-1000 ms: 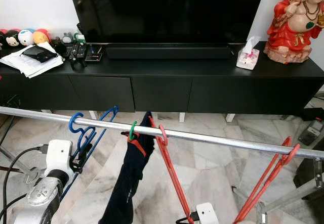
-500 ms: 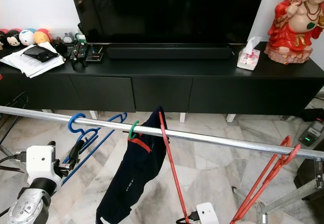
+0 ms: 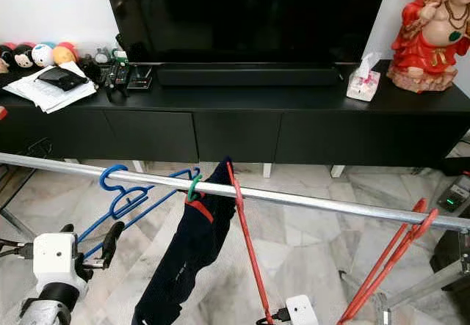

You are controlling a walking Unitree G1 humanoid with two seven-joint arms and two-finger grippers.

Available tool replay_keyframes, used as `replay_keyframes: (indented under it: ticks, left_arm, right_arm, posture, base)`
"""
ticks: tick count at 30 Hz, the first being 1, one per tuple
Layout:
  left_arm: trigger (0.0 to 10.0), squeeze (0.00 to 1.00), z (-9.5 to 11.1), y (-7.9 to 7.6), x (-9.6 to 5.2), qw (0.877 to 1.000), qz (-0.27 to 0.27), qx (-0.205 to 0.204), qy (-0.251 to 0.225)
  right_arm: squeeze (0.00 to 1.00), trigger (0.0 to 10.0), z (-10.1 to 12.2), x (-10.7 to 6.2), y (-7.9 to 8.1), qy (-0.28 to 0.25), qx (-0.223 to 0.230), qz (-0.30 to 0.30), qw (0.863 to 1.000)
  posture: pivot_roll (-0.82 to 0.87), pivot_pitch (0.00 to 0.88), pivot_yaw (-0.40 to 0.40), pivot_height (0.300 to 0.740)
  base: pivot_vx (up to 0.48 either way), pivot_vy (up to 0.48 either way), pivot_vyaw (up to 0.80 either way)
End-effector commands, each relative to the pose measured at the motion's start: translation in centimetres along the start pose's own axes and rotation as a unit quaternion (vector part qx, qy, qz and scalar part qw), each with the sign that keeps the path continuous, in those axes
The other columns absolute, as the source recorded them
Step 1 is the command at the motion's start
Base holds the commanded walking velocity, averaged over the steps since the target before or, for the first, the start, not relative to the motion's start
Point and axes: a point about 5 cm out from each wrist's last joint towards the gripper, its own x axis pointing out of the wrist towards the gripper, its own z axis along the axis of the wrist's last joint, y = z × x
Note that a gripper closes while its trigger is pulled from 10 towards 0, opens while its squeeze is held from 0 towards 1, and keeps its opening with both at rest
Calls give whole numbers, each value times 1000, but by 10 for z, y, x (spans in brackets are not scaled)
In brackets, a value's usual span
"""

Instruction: Hang hanger

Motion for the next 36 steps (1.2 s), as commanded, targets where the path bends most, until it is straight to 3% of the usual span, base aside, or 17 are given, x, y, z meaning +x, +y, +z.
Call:
replay_keyframes:
  ticks: [1, 4, 5, 8, 10, 15, 18, 21, 22, 24, 28, 29, 30, 34, 36]
  left_arm:
    - [10000, 0, -8, 8, -1, 999, 33, 2, 15]
    - [10000, 0, -20, 18, -7, 997, 77, -1, 31]
    - [10000, 0, -30, 29, -16, 992, 116, 10, 43]
    - [10000, 0, -37, 39, -24, 987, 151, 32, 55]
    - [10000, 0, -43, 52, -34, 977, 200, 43, 62]
    - [10000, 0, -54, 66, -46, 961, 260, 49, 79]
    - [10000, 0, -74, 78, -66, 936, 314, 96, 126]
    - [10000, 0, -77, 79, -69, 932, 322, 104, 129]
    - [10000, 0, -96, 90, -88, 907, 360, 110, 186]
    - [10000, 0, -103, 94, -97, 895, 377, 113, 209]
    - [10000, 0, -104, 94, -97, 895, 379, 115, 207]
    - [10000, 0, -135, 87, -110, 892, 338, 97, 285]
    - [10000, 0, -145, 82, -113, 891, 316, 91, 312]
    - [10000, 0, -167, 57, -105, 906, 213, 86, 355]
    - [10000, 0, -171, 50, -98, 910, 194, 73, 358]
  right_arm:
    - [0, 10000, -1, 0, 1, 1, 0, -1, 1000]
    - [0, 10000, -1, 0, 1, 1, 0, -1, 1000]
    - [0, 10000, -1, 0, 1, 1, 1, -1, 1000]
    - [0, 10000, -1, 0, 1, 1, 1, -2, 1000]
    - [0, 10000, -1, 0, 1, 1, 1, -2, 1000]
    - [0, 10000, 0, 0, 2, 0, 2, -1, 1000]
    - [0, 10000, 1, 1, 2, -2, 3, -1, 1000]
    - [0, 10000, 1, 1, 2, -2, 3, -2, 1000]
    - [0, 10000, 2, 1, 2, -2, 3, -2, 1000]
    - [0, 10000, 2, 1, 3, -2, 4, -2, 1000]
    - [0, 10000, 2, 1, 3, -2, 4, -2, 1000]
    - [0, 10000, 3, 1, 3, -3, 4, -2, 1000]
    - [0, 10000, 3, 1, 3, -3, 4, -2, 1000]
    - [0, 10000, 4, 1, 3, -4, 5, -3, 1000]
    - [0, 10000, 5, 1, 3, -5, 4, -3, 1000]
  posture:
    - [-92, 0, 28, 740]
    - [-93, 0, 29, 740]
    - [-92, 0, 28, 740]
    - [-85, 0, 28, 740]
    - [-82, 0, 27, 740]
    - [-80, 0, 26, 740]
    - [-77, 0, 27, 740]
    - [-77, 0, 27, 740]
    - [-76, 0, 28, 740]
    - [-76, 0, 28, 740]
    - [-76, 0, 28, 740]
    - [-70, 0, 27, 740]
    - [-72, 0, 26, 740]
    - [-70, 0, 22, 740]
    - [-70, 0, 22, 740]
  base:
    - [0, 0, 0]
    - [0, 0, 0]
    - [0, 0, 0]
    - [0, 0, 0]
    - [0, 0, 0]
    - [0, 0, 0]
    - [0, 0, 0]
    - [0, 0, 0]
    - [0, 0, 0]
    - [0, 0, 0]
    - [0, 0, 0]
    - [0, 0, 0]
    - [0, 0, 0]
    - [0, 0, 0]
    - [0, 0, 0]
